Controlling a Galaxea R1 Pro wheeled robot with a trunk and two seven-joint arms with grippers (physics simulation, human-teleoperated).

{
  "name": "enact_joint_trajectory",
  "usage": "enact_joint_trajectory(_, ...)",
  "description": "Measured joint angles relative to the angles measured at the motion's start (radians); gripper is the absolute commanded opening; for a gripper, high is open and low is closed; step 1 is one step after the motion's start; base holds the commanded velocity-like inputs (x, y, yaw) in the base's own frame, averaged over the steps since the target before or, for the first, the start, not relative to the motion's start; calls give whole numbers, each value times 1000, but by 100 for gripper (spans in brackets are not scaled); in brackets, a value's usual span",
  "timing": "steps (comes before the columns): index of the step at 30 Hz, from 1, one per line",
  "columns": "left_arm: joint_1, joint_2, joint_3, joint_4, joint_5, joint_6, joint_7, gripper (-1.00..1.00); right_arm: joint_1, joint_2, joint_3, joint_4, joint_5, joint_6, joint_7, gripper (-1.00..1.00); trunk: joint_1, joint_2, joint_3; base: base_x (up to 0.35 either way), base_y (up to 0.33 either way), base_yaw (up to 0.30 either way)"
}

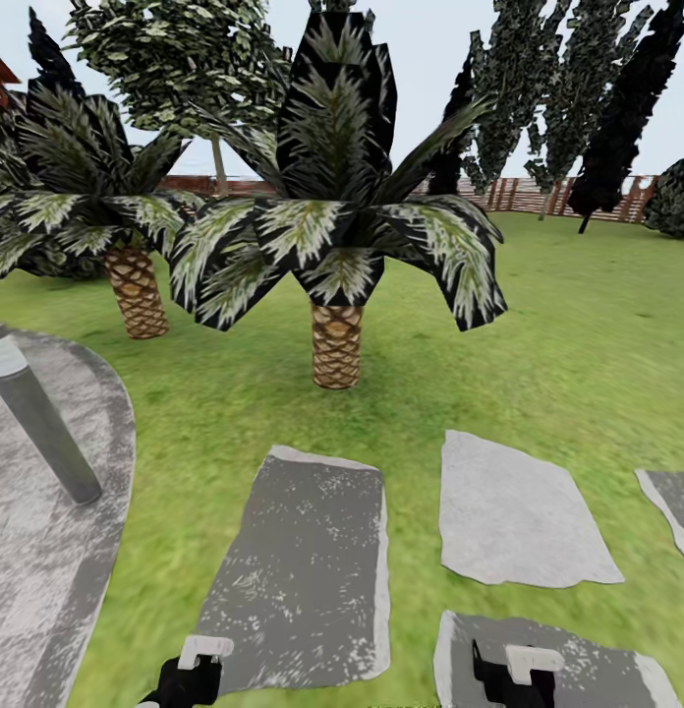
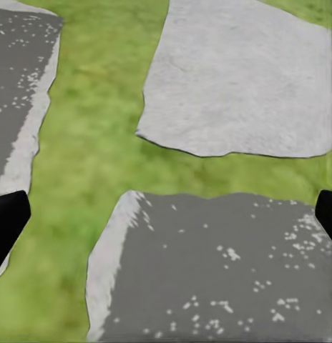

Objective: Pick up the pesticide atomizer in the garden and spray insectifuge to fully cover both potted plants in the garden.

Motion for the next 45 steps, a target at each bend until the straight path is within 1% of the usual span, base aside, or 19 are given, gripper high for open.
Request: enact_joint_trajectory(45,0,2,1,0,2,0,0,-100,0,0,0,1,0,0,0,100,0,0,0,0,-265,-266)
